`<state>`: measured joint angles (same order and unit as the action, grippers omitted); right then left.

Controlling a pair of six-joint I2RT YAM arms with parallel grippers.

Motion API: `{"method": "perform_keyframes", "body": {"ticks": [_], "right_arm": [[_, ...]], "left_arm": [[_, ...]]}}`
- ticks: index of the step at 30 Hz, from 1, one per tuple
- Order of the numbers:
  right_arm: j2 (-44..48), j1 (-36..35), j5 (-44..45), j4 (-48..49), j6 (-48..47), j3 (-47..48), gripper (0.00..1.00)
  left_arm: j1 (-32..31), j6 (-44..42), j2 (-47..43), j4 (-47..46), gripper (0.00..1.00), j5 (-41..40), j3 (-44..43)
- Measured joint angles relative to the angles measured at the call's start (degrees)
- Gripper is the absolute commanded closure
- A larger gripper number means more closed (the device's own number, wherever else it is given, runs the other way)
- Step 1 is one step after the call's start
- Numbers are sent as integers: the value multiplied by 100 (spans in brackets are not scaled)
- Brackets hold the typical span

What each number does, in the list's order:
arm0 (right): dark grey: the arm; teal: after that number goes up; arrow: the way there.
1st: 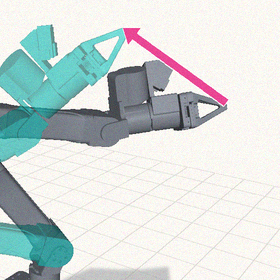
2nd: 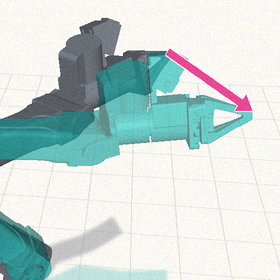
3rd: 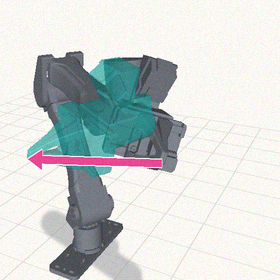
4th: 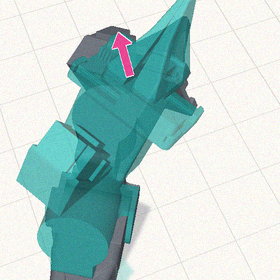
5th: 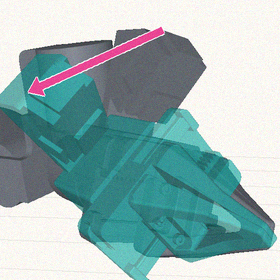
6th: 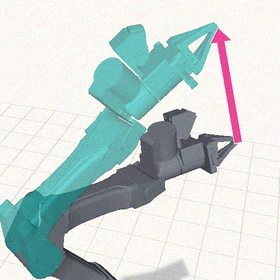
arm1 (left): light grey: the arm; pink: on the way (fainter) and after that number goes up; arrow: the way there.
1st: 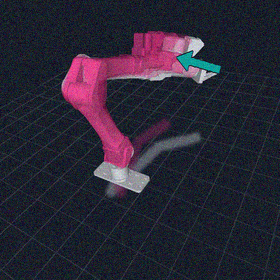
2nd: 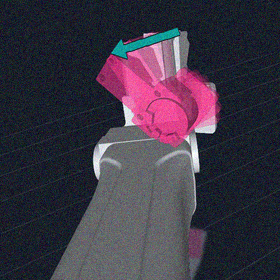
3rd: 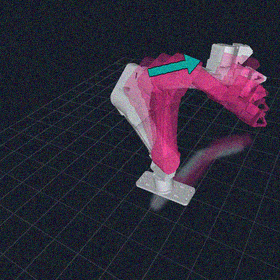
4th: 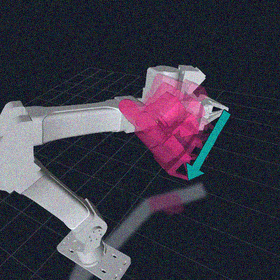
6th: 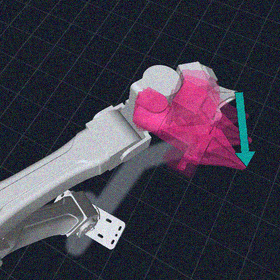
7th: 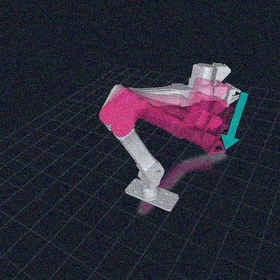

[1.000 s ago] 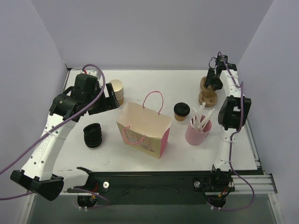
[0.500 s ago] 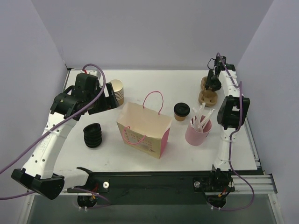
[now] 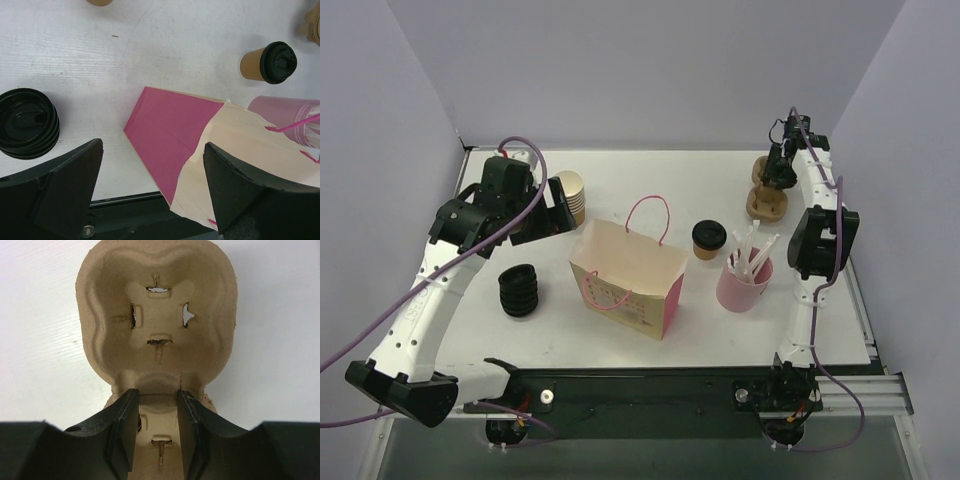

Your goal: Pack the takeout coffee

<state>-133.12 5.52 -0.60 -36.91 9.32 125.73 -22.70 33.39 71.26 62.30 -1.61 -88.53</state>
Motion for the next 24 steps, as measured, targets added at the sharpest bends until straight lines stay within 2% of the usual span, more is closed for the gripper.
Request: {"method": "perform_keyframes", "body": {"ticks": [3,7,9,14,19,24], "right_arm": [[42,33,-470,37,151,-85,74],[63,-177,433,22,-133,-52,73],[94,-225,531,37,-133,-76,71],[365,-118,-684,223,269,-409,77],[402,-166,264,120,-44,-273,75],[463,-162,-203,168,109,-352,77]], "left_arm": [[0,-2,2,0,9,20,0],[0,-4,7,0,9,26,0],[2,-7,7,0,9,39,0],[4,-39,20,0,9,42,0],[4,-83,42,-2,9,59,0],[13,-107,61,-2,9,63,0]]}}
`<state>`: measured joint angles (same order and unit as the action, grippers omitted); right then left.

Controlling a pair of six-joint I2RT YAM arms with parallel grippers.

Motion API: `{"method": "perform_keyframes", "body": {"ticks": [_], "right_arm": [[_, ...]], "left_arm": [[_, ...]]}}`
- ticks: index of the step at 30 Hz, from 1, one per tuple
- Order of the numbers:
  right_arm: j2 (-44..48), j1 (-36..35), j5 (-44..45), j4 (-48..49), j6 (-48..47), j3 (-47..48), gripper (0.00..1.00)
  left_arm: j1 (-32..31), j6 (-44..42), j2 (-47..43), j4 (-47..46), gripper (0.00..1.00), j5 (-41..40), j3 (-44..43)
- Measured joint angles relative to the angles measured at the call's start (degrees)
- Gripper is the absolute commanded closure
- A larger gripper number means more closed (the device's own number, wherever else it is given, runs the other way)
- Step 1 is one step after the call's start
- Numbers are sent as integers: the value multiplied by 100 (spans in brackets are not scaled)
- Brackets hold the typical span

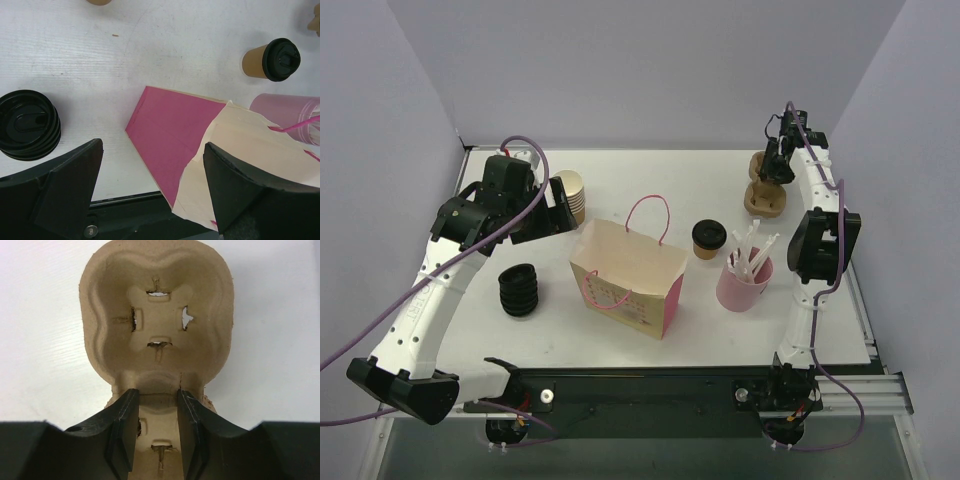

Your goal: Pack the takeout coffee

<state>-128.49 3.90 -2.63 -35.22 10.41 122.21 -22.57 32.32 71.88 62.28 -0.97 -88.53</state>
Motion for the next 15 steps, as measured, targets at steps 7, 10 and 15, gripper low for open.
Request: {"method": "perform_keyframes", "body": {"ticks": [7,10,15], "right_arm": [[184,-319,1228,59,-448,-323,74],[424,-334,614,116,-332,-651,75],[450,-160,343,103,-267,-522,75]], "left_arm": [[31,-9,0,-2,9,15,0],[46,-17,0,-4,9,26,0],[61,-66,0,-4,9,33,0]]}}
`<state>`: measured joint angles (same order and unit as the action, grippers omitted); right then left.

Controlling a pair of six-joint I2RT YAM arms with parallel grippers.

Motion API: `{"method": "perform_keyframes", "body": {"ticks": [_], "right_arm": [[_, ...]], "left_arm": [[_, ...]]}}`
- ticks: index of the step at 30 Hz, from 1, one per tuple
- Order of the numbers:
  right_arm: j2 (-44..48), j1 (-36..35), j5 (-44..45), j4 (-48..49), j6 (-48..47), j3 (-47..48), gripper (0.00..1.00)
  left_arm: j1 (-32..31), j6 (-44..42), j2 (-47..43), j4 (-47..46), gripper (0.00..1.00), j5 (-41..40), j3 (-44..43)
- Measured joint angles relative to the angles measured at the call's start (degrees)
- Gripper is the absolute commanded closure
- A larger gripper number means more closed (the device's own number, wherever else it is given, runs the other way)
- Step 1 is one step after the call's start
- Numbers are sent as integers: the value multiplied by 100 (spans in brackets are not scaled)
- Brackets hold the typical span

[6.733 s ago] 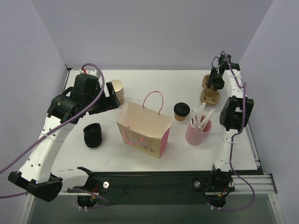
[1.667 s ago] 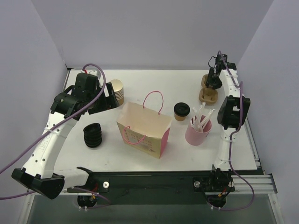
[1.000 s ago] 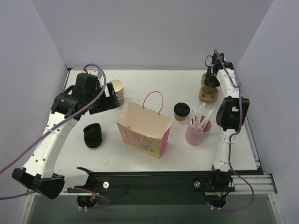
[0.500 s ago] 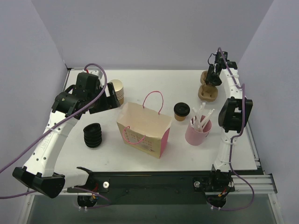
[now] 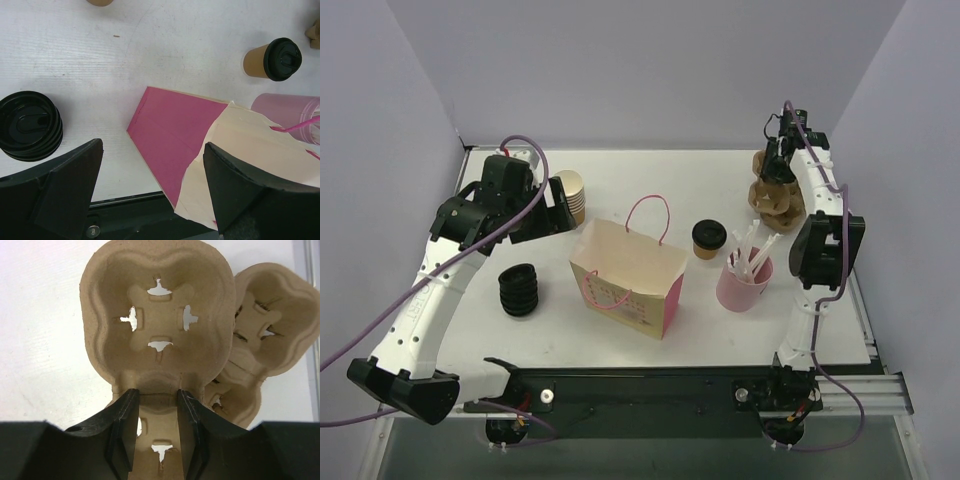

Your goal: Pack the takeout coffee

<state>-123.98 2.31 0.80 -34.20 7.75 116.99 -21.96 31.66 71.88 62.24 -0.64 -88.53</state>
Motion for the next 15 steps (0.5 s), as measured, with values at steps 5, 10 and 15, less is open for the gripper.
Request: {"method": "perform_keyframes", "body": {"ticks": [5,10,15], "right_arm": [[0,94,28,-216,61,393,75],[105,66,-214,-326,179,887,75],[723,-127,-750,-422,269,933,75]], "left_arm": [[0,-48,0,-20,8,9,0],[2,-96,11,-44,8,9,0],[11,-144,31,-125,9,57,0]]}}
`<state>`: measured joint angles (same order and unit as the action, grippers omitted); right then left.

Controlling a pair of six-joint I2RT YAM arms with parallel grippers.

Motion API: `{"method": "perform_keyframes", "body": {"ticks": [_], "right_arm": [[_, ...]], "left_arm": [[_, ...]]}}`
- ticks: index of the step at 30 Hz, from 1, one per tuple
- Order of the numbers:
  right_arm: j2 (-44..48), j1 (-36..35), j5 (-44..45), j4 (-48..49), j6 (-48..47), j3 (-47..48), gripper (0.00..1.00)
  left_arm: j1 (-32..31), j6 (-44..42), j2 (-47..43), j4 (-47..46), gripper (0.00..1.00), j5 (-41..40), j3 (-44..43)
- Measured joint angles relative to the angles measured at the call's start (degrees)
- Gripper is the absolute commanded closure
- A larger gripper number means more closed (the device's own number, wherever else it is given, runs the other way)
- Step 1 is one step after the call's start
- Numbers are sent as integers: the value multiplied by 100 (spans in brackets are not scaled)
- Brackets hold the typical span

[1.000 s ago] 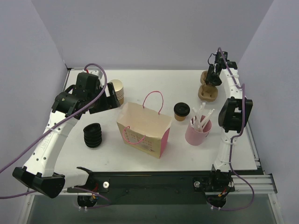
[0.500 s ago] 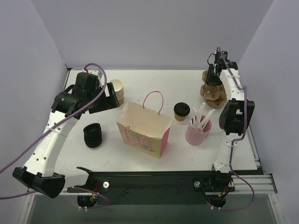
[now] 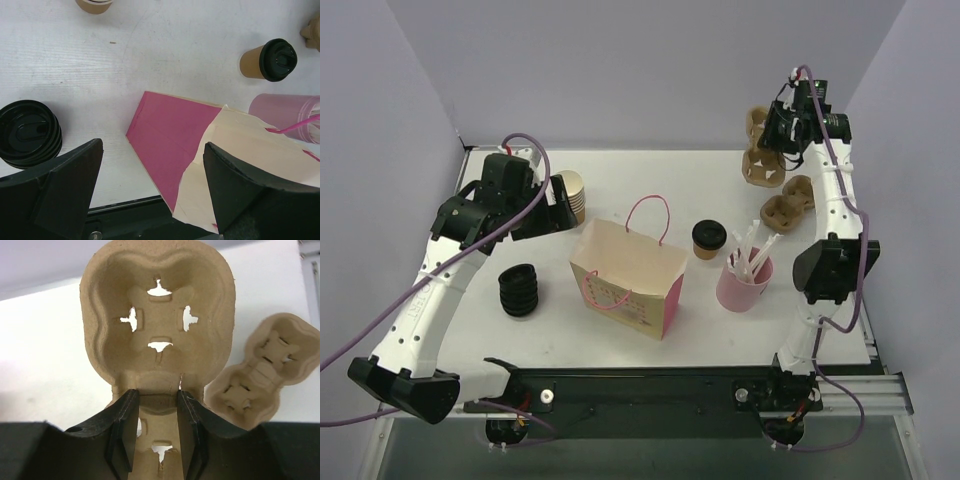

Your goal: Pack the takeout coffee

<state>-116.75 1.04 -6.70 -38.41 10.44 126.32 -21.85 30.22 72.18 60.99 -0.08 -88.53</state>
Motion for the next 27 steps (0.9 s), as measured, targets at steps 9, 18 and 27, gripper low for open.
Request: {"method": "perform_keyframes", "body": {"ticks": [9,18,27], "right_arm": [[1919,-817,-835,-42,55,208,74],[3427,-1569,-1589,-68,22,-262,74],[3316,-3519,-1862,-219,59,-439,73]], "left_arm": [[2,57,-404,-227,9,247,227],[-168,55,-592,-179,9,299,223],[-168,66,-896,-229,15,713,361]]}}
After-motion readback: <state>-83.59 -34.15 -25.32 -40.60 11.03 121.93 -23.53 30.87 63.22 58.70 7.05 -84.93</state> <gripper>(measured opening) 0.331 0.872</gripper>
